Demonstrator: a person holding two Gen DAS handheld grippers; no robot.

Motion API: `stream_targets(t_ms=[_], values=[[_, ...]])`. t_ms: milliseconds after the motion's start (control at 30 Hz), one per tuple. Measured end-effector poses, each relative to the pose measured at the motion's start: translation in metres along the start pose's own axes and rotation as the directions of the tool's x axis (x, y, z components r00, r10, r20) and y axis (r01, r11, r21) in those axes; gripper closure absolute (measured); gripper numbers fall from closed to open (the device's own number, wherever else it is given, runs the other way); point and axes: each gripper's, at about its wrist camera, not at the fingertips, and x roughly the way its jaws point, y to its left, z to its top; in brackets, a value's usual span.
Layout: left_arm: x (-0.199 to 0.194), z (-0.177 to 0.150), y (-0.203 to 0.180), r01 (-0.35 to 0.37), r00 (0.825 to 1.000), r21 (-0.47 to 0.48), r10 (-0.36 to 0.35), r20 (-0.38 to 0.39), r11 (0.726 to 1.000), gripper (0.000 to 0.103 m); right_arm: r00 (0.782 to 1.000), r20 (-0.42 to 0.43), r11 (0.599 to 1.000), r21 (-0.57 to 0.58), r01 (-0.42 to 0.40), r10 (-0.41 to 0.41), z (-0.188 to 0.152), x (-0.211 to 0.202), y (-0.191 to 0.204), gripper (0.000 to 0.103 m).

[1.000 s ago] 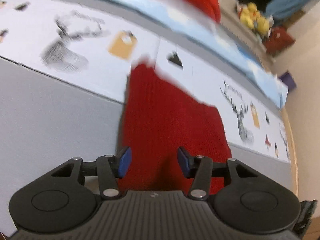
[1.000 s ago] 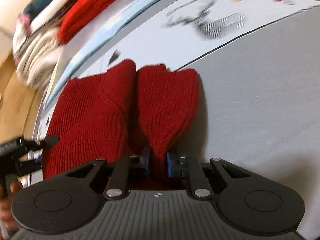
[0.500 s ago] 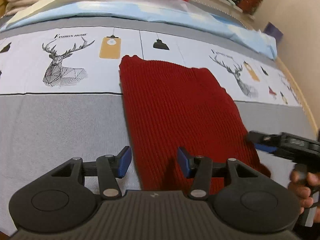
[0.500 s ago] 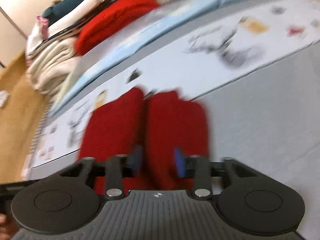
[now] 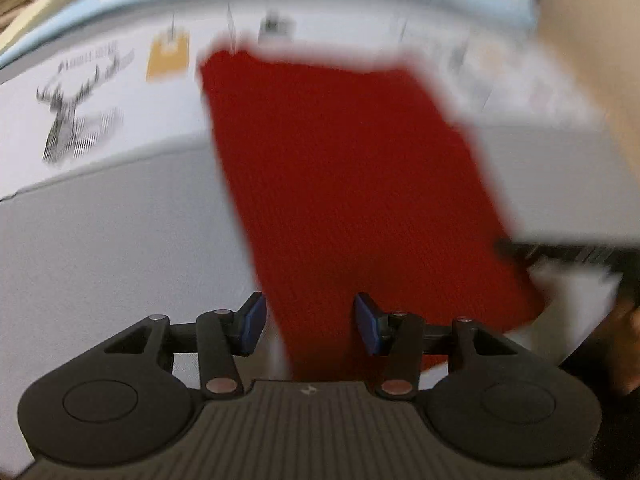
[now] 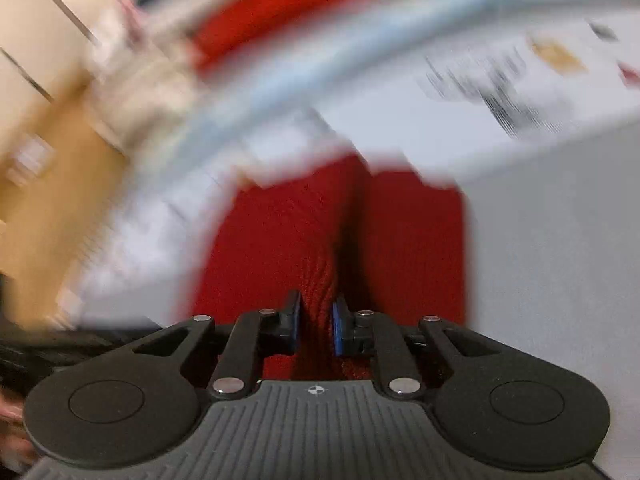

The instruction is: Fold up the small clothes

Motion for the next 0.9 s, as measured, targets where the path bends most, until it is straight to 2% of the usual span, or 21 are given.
stream_targets(t_ms=[67,133,200,267,300,333,367,433,500,567,633,700,733,767,900], values=[[0.0,0.0,-0.002,-0.014,1.0,0.008,0.014,0.004,1.0,0.048,1.0,-0.023,0.999,0.033,0.0,0.001,-0.002,0.005,-0.003,0.083],[-0.013,0.001,0.002,0.023,0.998,-0.02,-0.022,0.053,1.0,0.048,1.0,0.015,1.0,-0.023,0.0,0.0,-0.001,-0.006,0.005,0.081],[-0.023,0.001,0.006,0.052,0.995,-0.037,-0.048,0.088,0.998,0.048,0.999,0.049,0.998,-0.065,0.006,-0.003,0.001,-0.017,0.009,0.073],[-0.025,-0.002,0.007,0.046,0.994,-0.024,-0.043,0.098,0.999,0.048,0.998,0.067,0.996,-0.086,-0.003,0.009,0.001,-0.026,0.007,0.073],[-0.02,-0.003,0.007,0.034,0.996,-0.016,-0.032,0.08,0.999,0.048,0.998,0.062,0.995,-0.099,0.002,0.004,0.0,-0.028,0.006,0.073],[-0.013,-0.003,0.003,0.012,0.999,-0.008,-0.012,0.047,1.0,0.048,0.999,0.046,0.993,-0.114,0.015,-0.01,-0.001,-0.026,0.005,0.068],[-0.005,-0.005,0.002,-0.011,1.0,0.006,0.011,0.012,1.0,0.042,0.999,0.023,0.991,-0.131,0.037,-0.035,0.0,-0.018,0.006,0.056],[0.002,-0.007,-0.001,-0.04,0.999,0.035,0.04,-0.003,0.999,0.037,0.992,-0.034,0.976,-0.185,0.112,-0.121,-0.006,-0.001,0.007,0.04],[-0.004,-0.009,-0.002,-0.05,0.999,0.034,0.049,0.016,0.998,0.037,0.99,-0.05,0.973,-0.201,0.118,-0.13,-0.007,0.007,0.007,0.039],[-0.014,-0.012,-0.001,-0.055,0.998,0.004,0.055,0.037,0.998,0.038,0.992,-0.001,0.97,-0.211,0.122,-0.125,-0.005,-0.004,0.011,0.04],[-0.034,-0.018,-0.001,-0.067,0.993,-0.001,0.066,0.099,0.998,0.035,0.991,0.063,0.964,-0.233,0.13,-0.118,-0.007,-0.023,0.016,0.04],[-0.057,-0.024,-0.005,-0.084,0.981,0.012,0.08,0.176,0.996,0.032,0.983,0.145,0.959,-0.244,0.142,-0.109,-0.011,-0.048,0.02,0.041],[-0.069,-0.028,-0.006,-0.096,0.972,0.014,0.091,0.216,0.995,0.025,0.976,0.19,0.958,-0.244,0.15,-0.105,-0.015,-0.061,0.021,0.042],[-0.08,-0.033,-0.007,-0.113,0.959,0.008,0.107,0.261,0.994,0.019,0.968,0.228,0.957,-0.241,0.163,-0.108,-0.019,-0.072,0.021,0.04],[-0.125,-0.061,-0.02,-0.151,0.905,-0.046,0.157,0.396,0.987,0.013,0.923,0.356,0.945,-0.225,0.237,-0.147,-0.04,-0.108,0.021,0.032]])
